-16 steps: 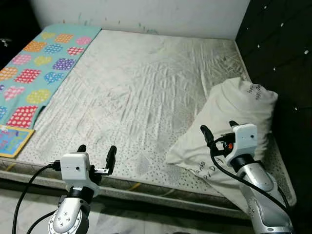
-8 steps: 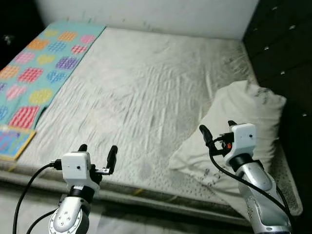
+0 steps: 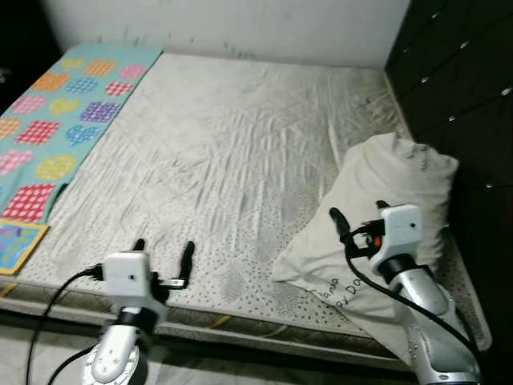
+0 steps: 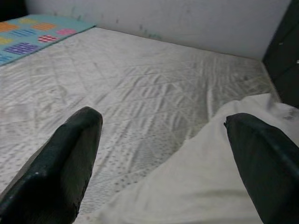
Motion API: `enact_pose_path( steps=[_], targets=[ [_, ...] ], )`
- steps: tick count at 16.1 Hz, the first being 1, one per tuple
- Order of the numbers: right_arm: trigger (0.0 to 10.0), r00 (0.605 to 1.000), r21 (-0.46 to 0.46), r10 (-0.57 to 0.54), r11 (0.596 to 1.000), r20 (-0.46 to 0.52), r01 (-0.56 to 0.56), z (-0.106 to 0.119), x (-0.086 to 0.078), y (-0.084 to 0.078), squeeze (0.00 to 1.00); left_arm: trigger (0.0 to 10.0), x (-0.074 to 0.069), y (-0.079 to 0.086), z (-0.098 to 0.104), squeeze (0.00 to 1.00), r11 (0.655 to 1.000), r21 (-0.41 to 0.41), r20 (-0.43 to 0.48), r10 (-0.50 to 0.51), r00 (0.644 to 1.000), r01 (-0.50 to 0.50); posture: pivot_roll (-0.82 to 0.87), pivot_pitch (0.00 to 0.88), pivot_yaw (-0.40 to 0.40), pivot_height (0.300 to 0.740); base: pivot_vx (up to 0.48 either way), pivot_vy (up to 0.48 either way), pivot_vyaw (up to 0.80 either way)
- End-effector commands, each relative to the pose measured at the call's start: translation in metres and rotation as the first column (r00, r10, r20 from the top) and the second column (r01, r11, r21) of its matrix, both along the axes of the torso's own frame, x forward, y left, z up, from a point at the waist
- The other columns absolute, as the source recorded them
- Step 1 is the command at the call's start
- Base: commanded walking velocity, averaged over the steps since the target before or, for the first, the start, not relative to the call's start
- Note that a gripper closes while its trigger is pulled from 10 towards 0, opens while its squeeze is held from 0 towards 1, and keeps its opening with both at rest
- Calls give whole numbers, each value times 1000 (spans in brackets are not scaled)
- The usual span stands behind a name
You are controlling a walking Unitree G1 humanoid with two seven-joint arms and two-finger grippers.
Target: Clean up the room
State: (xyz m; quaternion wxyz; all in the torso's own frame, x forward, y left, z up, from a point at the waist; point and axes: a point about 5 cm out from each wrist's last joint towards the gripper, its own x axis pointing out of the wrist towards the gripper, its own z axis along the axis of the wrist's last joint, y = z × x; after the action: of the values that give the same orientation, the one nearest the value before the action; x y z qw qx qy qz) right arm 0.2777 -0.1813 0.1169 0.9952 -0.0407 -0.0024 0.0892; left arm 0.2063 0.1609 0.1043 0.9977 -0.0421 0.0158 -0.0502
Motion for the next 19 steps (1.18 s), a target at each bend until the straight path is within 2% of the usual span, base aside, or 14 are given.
enact_pose_path(
  steps=[1,5,7,16,19],
  targets=[
    [10000,1000,-4,3,1000,-2,-3,0,0,2,0,10000,-1,3,0,0,1000,8,-6,1,1000,-1,-117,121,-15,740,289,0,0],
    [10000,1000,-1,4,1000,-4,-4,-1,1,3,0,10000,-1,2,-1,0,1000,8,-9,-7,1000,7,-117,126,-13,740,302,0,0],
    [10000,1000,-1,6,1000,-8,-6,-2,1,3,0,10000,-1,2,-1,0,1000,9,-13,-8,1000,8,-113,124,-15,740,293,0,-659],
    [10000,1000,-8,27,1000,2,-27,0,4,6,0,10000,0,3,-5,0,999,17,-40,30,999,-29,-110,120,-24,740,0,0,-70],
    [10000,999,-11,33,999,4,-33,0,5,7,0,10000,0,3,-4,0,999,16,-37,32,999,-31,-110,120,-26,740,0,-317,0]
  ],
)
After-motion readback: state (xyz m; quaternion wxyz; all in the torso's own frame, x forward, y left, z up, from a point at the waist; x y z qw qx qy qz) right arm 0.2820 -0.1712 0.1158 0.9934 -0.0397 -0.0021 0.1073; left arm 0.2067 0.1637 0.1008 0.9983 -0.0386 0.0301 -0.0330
